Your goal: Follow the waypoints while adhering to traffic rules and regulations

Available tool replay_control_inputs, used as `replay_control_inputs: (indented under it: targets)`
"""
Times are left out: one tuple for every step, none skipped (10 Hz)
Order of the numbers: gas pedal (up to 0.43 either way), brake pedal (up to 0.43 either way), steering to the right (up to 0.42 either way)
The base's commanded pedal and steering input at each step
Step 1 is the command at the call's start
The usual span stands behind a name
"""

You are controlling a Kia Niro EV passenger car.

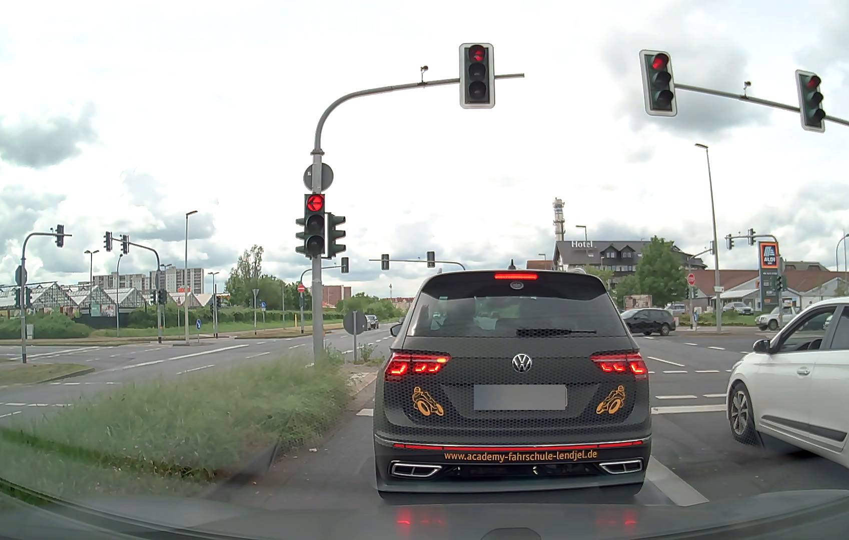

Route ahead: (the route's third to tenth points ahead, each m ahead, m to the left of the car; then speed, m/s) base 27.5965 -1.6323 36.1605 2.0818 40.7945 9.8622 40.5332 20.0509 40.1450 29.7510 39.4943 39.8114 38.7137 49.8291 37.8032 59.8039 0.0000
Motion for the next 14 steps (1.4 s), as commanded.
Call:
replay_control_inputs:
  targets:
    - [0.0,0.256,0.006]
    - [0.0,0.256,0.006]
    - [0.0,0.256,0.006]
    - [0.0,0.256,0.006]
    - [0.0,0.256,0.006]
    - [0.0,0.256,0.006]
    - [0.0,0.25,0.006]
    - [0.0,0.256,0.006]
    - [0.0,0.25,0.006]
    - [0.0,0.256,0.006]
    - [0.0,0.256,0.006]
    - [0.0,0.256,0.006]
    - [0.0,0.256,0.006]
    - [0.0,0.256,0.006]
